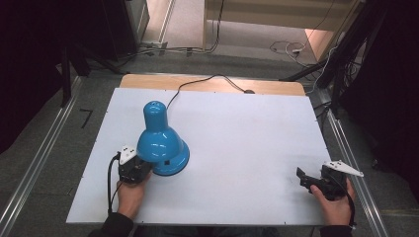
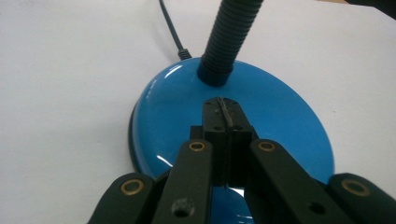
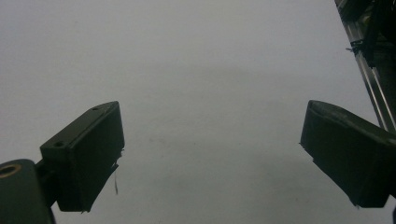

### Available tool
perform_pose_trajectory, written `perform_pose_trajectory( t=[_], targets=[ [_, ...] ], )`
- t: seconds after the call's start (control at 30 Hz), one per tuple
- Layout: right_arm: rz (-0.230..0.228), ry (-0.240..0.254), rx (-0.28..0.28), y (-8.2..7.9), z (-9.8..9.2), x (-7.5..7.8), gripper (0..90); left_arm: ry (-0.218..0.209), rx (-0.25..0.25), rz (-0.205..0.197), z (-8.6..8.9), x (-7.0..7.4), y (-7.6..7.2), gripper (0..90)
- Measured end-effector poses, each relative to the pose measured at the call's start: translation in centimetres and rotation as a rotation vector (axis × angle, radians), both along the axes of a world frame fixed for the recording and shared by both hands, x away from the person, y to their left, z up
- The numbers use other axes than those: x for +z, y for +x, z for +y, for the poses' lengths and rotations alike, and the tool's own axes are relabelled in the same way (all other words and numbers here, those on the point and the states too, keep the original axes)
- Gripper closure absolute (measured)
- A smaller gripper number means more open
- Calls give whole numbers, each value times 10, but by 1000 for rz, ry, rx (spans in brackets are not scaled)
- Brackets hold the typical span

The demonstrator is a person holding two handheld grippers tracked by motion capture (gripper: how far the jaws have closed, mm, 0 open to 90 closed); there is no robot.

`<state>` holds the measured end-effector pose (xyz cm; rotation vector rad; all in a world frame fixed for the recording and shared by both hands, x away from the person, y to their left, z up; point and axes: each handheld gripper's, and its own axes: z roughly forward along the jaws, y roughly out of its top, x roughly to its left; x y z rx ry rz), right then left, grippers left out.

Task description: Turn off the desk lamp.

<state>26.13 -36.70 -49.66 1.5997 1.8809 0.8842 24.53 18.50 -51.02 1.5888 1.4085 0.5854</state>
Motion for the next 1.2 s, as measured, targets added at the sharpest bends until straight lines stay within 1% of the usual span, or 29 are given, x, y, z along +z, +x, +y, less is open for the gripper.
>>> perform_pose_trajectory(
  t=[0.1, 0.13, 0.37, 0.6, 0.73, 0.97, 1.07, 1.13, 1.2],
  targets=[
    [-1, 0, 1, 0, 0, 0, 49, -1, 5, -1, 2, 0, 0, 900],
    [-2, 1, -1, 0, 0, 0, 49, -8, 3, 1, 2, 0, 0, 872],
    [-1, -2, 0, -1, -1, 0, 49, -4, 12, 1, 8, 0, -1, 835],
    [-1, -2, -1, -1, -1, 0, 49, -7, 28, -5, 16, 1, -2, 817],
    [-1, 0, -3, -2, -1, 1, 49, -11, 37, -14, 21, 2, -3, 766],
    [-3, 4, -5, -2, -1, 1, 49, -10, 55, -17, 33, 3, -8, 699],
    [-5, 5, -6, -2, -2, 1, 49, 4, 72, -23, 38, 5, -13, 626],
    [-3, 7, -6, -2, -3, 1, 49, -6, 81, -25, 42, 6, -15, 601],
    [-3, 2, -6, -2, -3, 1, 49, 0, 90, -28, 46, 7, -18, 568]
  ],
)
